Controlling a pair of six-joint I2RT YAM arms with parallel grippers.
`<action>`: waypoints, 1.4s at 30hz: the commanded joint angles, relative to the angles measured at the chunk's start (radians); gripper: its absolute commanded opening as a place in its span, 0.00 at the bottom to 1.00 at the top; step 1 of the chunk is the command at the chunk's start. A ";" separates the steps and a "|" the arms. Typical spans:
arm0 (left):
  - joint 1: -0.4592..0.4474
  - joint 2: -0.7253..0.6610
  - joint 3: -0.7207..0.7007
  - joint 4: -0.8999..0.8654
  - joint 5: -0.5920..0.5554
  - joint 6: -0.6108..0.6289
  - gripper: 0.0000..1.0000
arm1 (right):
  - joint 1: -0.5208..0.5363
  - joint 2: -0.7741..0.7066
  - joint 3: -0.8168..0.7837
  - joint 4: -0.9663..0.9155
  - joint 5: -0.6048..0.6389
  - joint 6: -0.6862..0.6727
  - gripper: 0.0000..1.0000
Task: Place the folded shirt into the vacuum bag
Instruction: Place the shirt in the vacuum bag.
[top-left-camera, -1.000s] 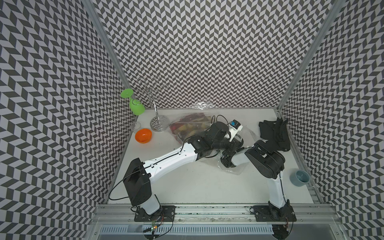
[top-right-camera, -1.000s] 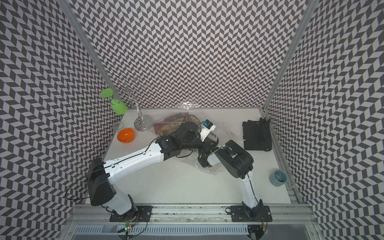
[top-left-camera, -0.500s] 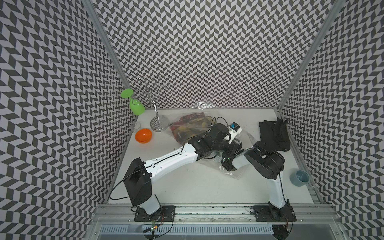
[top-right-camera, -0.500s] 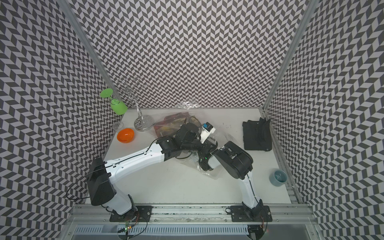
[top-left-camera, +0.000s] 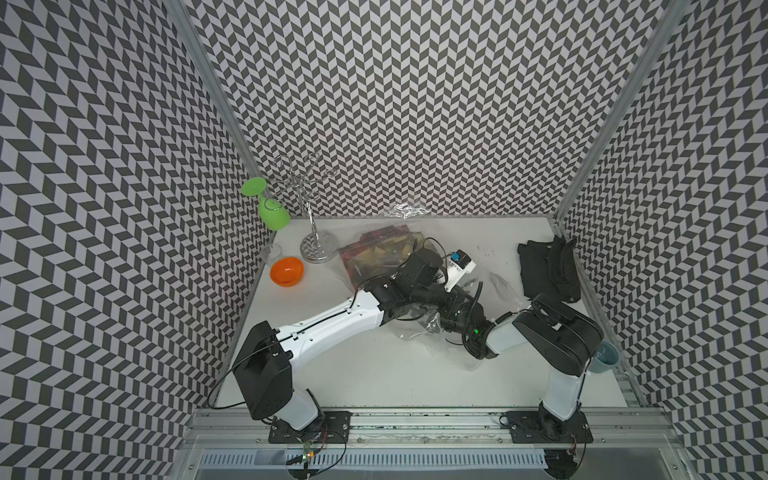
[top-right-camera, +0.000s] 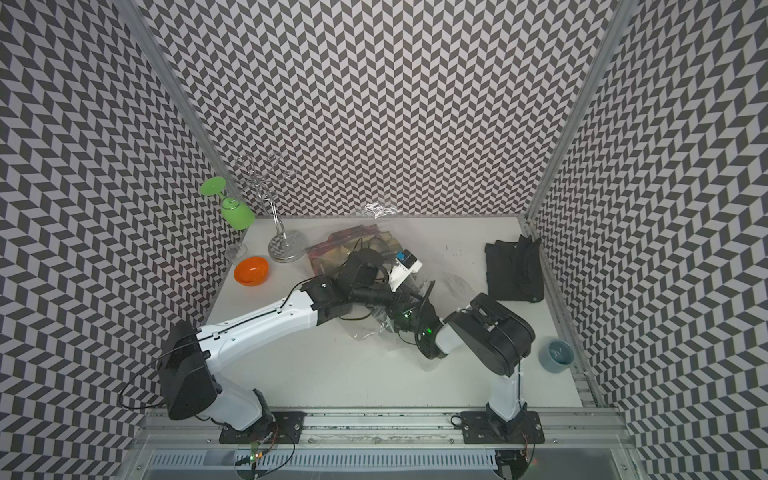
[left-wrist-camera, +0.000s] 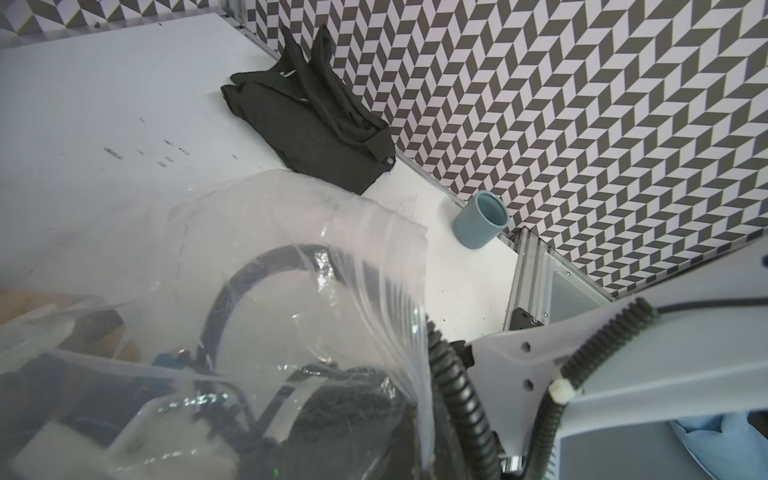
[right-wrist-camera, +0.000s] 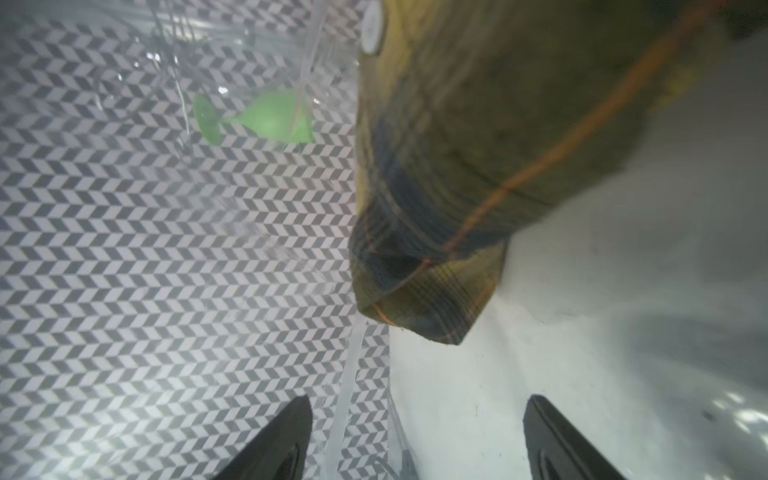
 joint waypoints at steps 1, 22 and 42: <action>0.018 -0.032 -0.016 0.026 0.038 0.018 0.00 | -0.011 -0.097 -0.063 -0.027 0.051 0.021 0.82; 0.118 -0.065 -0.104 0.053 0.043 0.010 0.00 | -0.045 -0.610 -0.137 -0.640 0.181 -0.193 0.81; 0.168 -0.032 -0.142 0.083 0.012 -0.017 0.00 | 0.004 -0.770 0.024 -0.915 0.285 -0.355 0.79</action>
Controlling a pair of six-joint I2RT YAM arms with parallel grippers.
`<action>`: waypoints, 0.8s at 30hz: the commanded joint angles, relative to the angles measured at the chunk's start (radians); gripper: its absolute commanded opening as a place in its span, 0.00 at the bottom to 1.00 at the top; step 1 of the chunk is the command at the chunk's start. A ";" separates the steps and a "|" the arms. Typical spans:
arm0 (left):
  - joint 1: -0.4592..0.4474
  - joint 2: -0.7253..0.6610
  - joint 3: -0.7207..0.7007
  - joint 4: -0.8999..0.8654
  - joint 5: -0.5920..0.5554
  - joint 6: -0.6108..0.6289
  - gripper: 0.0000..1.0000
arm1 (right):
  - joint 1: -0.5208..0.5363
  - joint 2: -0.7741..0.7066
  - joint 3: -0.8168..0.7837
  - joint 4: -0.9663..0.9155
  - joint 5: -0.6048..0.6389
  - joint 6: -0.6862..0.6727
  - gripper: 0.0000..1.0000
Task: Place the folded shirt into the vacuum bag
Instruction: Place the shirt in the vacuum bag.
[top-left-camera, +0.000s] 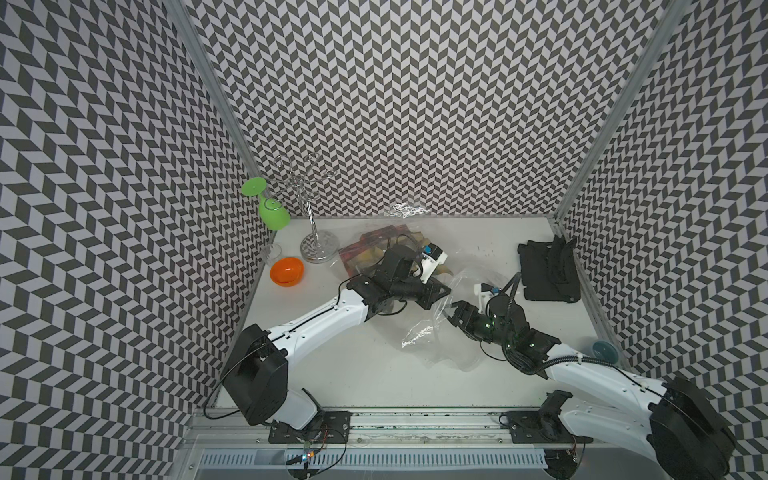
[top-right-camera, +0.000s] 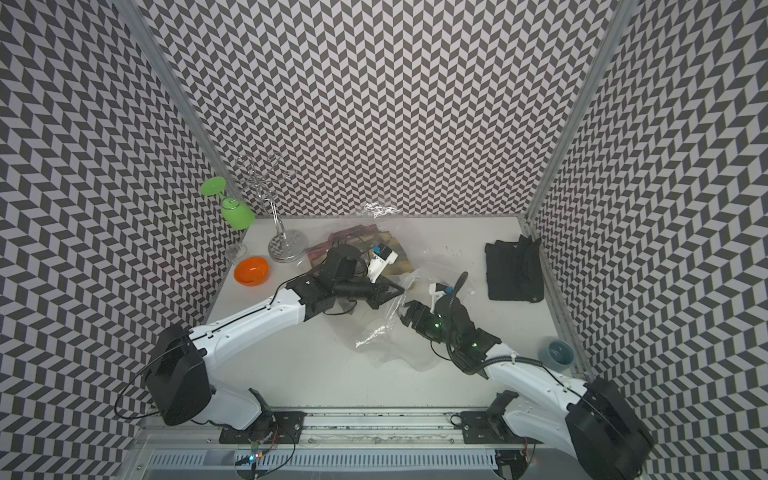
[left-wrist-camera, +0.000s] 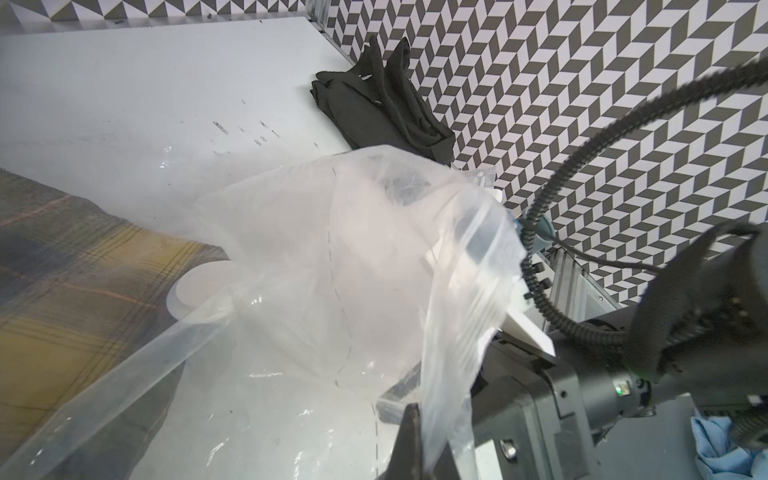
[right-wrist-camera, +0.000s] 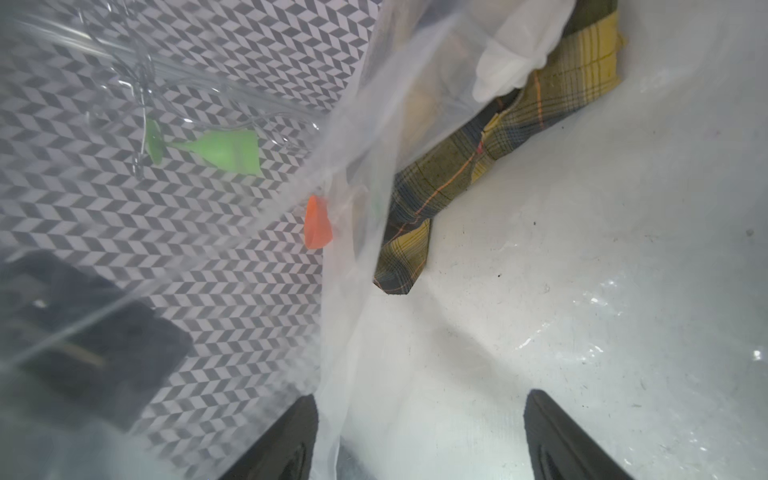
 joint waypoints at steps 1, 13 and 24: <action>0.010 0.013 -0.013 0.016 -0.018 -0.001 0.00 | 0.040 -0.021 0.093 -0.034 0.073 -0.067 0.79; 0.045 0.038 -0.066 0.055 -0.006 -0.023 0.00 | 0.056 -0.122 0.251 -0.250 0.116 -0.173 0.76; 0.041 0.048 -0.104 0.059 0.020 -0.025 0.00 | 0.023 -0.140 0.337 -0.248 0.177 -0.223 0.76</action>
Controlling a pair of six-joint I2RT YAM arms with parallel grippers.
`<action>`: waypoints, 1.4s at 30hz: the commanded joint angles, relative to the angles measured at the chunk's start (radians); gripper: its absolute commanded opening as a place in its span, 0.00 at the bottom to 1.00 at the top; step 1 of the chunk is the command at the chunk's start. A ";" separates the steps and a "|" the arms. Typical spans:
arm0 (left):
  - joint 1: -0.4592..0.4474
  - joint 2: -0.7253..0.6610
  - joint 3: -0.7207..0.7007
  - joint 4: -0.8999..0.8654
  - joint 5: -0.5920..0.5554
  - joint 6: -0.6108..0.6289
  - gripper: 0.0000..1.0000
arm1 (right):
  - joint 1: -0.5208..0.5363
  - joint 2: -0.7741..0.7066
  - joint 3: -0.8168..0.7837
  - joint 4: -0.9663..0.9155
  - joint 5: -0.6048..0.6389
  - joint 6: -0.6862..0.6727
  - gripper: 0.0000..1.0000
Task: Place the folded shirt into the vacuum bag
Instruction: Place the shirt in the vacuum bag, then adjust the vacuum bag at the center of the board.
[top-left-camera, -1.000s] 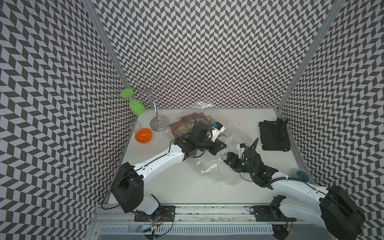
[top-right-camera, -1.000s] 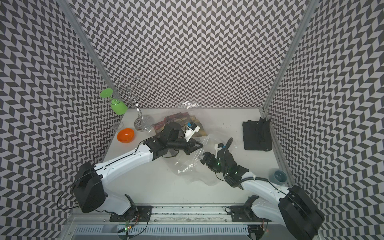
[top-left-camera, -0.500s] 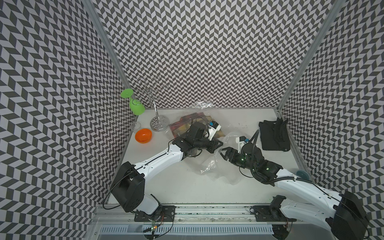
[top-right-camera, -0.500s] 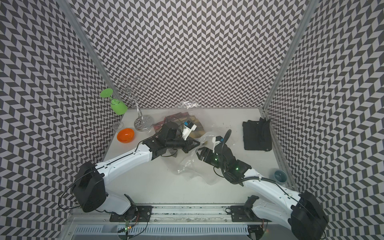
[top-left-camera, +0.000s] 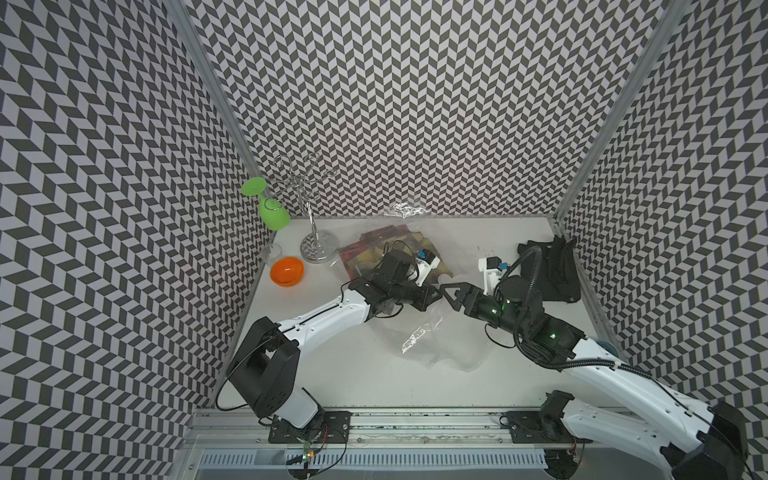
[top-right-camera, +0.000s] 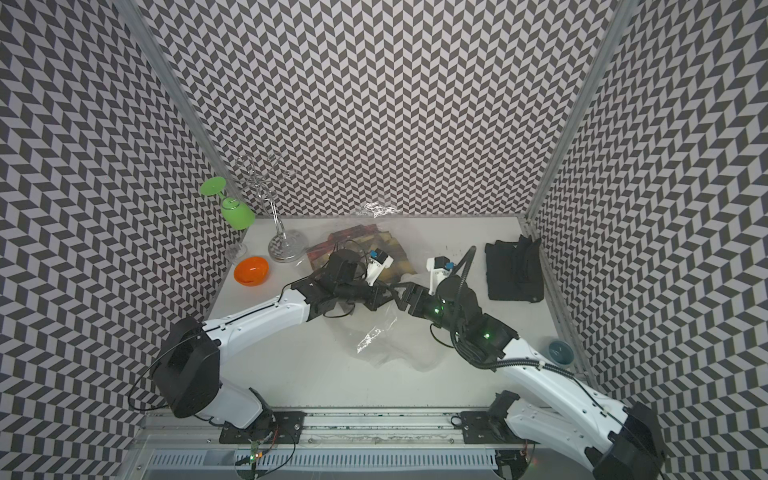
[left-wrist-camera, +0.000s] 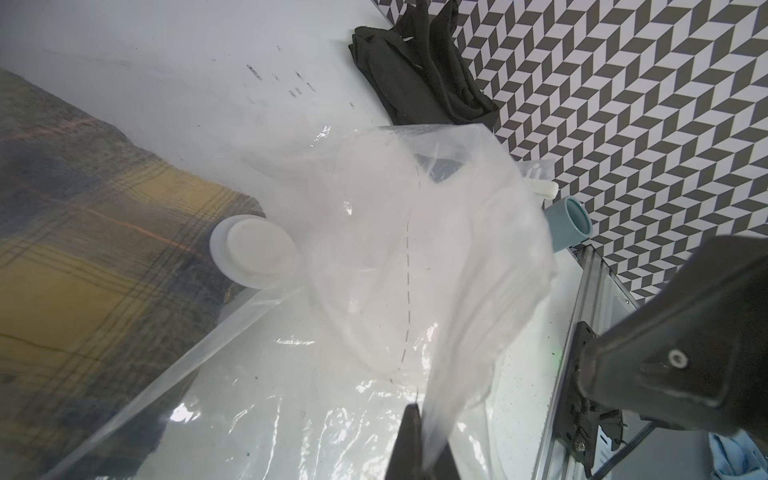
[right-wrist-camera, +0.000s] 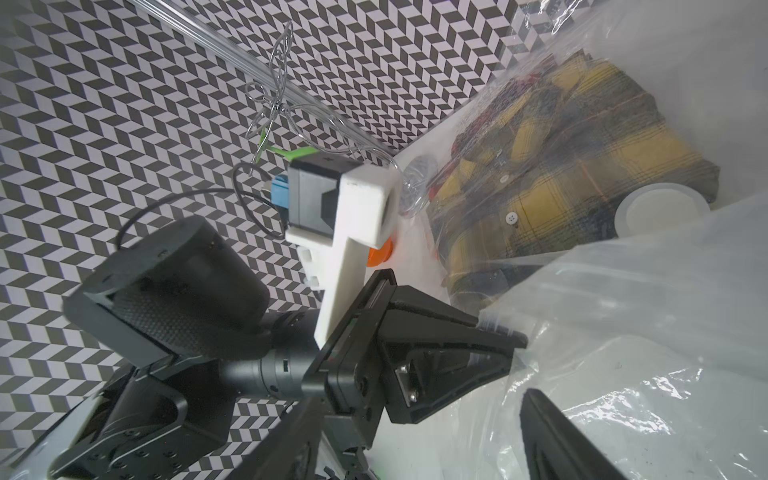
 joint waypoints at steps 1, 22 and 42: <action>-0.005 0.002 -0.035 0.010 0.024 -0.004 0.00 | -0.043 -0.025 0.074 -0.001 0.057 -0.051 0.76; 0.174 -0.359 -0.303 -0.217 -0.066 -0.138 0.00 | -0.717 0.463 0.120 0.109 0.113 -0.113 0.77; 0.252 -0.420 -0.078 -0.263 -0.050 -0.075 0.53 | -0.833 0.818 0.316 0.023 0.190 -0.211 0.79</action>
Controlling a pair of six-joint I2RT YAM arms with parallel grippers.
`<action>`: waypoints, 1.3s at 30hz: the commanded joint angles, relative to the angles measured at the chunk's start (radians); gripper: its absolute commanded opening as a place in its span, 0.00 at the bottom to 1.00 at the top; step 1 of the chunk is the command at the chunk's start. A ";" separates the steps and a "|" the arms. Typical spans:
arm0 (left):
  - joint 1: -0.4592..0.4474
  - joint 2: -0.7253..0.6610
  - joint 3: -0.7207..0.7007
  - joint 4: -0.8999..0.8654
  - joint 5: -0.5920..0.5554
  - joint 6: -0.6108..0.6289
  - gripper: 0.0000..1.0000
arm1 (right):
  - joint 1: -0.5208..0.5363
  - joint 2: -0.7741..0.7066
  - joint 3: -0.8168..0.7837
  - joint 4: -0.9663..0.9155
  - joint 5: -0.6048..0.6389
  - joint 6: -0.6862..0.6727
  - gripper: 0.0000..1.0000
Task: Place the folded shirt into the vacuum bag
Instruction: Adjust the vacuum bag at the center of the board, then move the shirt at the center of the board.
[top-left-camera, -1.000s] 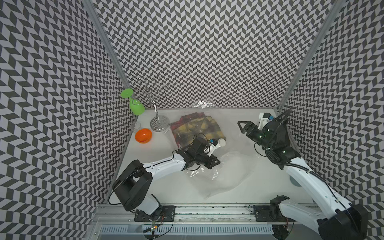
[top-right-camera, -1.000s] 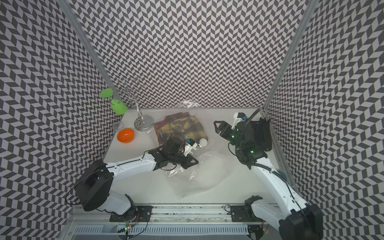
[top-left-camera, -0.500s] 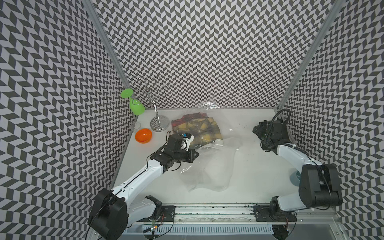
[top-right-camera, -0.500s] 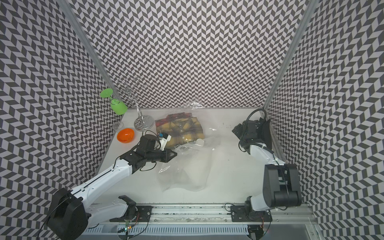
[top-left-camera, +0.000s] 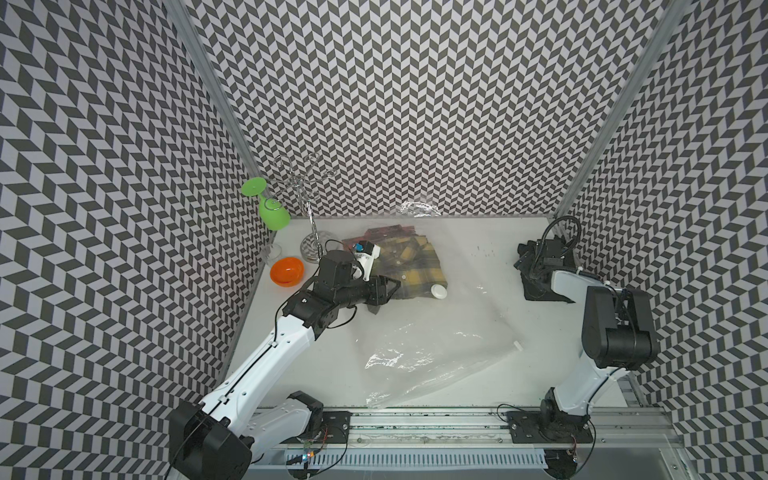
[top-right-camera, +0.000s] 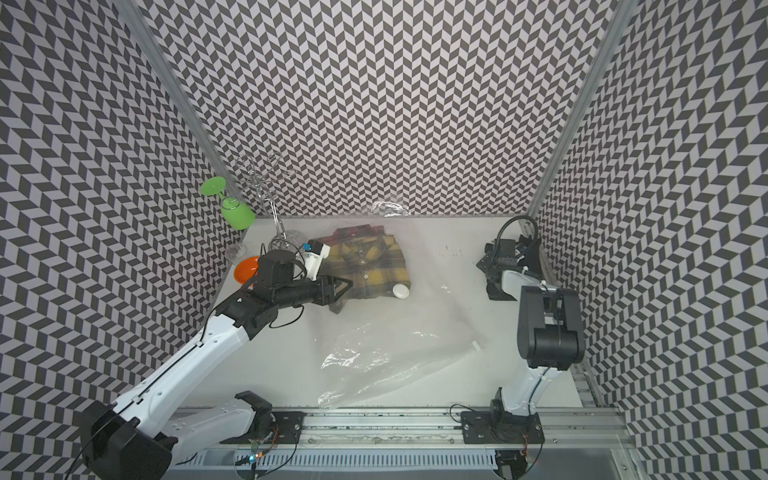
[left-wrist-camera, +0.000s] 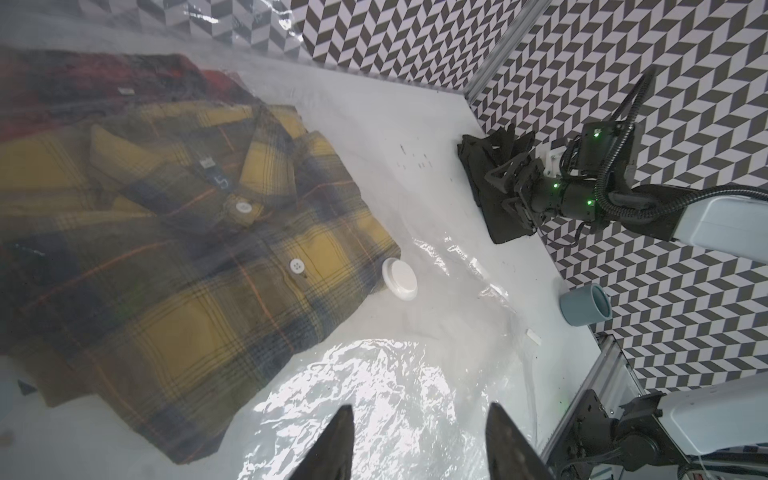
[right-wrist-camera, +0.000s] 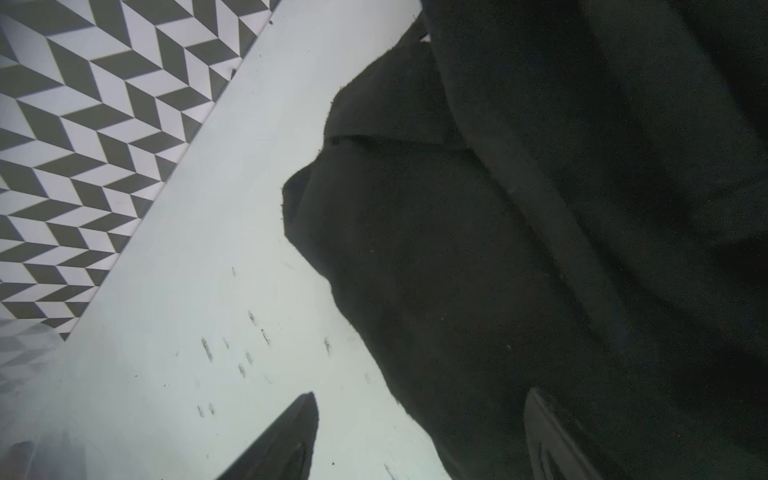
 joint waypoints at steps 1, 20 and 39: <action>0.002 0.034 0.018 0.018 0.036 0.019 0.53 | -0.006 0.028 0.059 0.007 0.015 -0.013 0.79; -0.217 0.554 0.068 0.455 -0.062 -0.163 0.53 | -0.001 0.075 -0.123 0.111 -0.379 0.049 0.77; -0.068 0.440 -0.348 0.633 -0.145 -0.317 0.53 | 0.312 -0.084 -0.152 0.108 -0.499 0.088 0.76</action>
